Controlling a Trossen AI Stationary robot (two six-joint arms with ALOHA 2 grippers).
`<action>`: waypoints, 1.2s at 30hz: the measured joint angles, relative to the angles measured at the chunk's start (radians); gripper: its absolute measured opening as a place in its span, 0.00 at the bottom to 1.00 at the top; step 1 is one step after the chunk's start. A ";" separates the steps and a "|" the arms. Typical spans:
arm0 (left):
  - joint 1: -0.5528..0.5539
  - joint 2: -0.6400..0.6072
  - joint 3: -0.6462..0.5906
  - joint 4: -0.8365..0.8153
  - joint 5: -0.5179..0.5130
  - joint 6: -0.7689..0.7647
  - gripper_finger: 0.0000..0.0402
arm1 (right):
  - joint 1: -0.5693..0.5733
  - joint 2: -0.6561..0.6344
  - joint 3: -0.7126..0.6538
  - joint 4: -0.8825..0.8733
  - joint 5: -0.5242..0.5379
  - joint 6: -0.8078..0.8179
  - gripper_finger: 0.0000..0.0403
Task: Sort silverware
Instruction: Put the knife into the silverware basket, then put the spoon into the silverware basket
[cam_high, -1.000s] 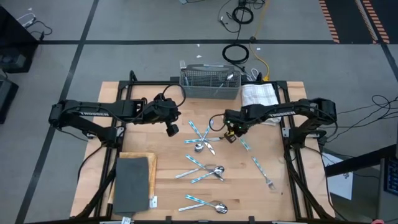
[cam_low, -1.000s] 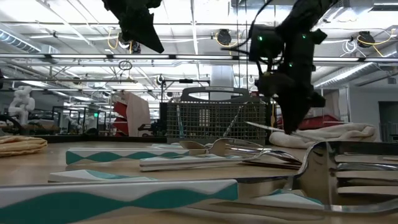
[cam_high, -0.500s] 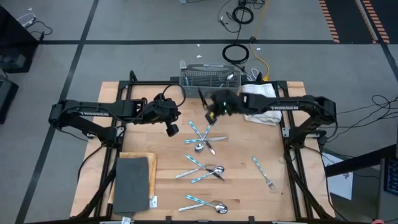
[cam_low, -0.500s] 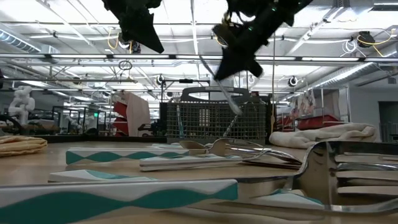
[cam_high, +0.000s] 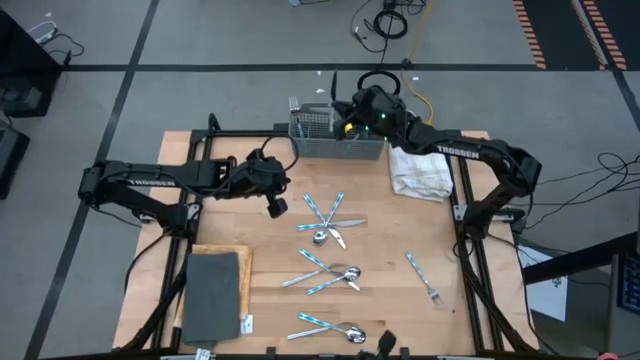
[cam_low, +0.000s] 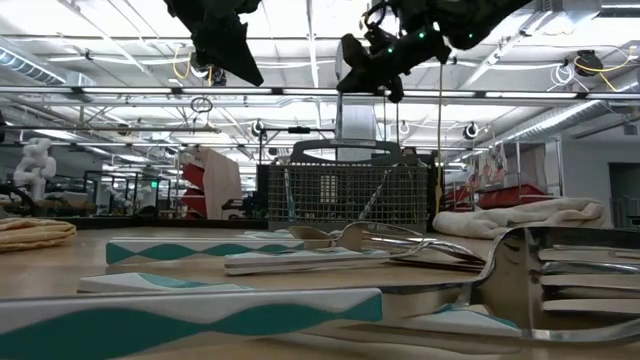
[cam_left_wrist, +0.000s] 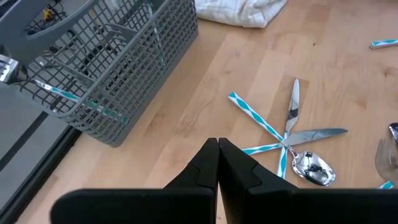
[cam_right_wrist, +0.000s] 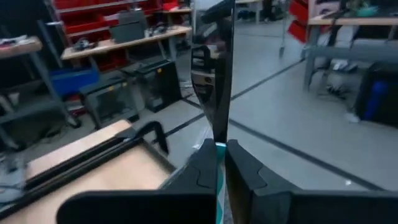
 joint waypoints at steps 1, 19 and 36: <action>0.003 0.000 0.000 0.000 -0.001 0.000 0.02 | -0.011 0.006 0.000 0.007 -0.001 -0.010 0.00; 0.038 0.000 0.000 0.000 -0.005 0.000 0.02 | -0.049 0.202 -0.002 0.118 -0.046 -0.048 0.01; 0.038 0.000 0.000 0.000 -0.005 -0.001 0.02 | -0.032 0.161 -0.002 0.067 -0.053 -0.073 0.39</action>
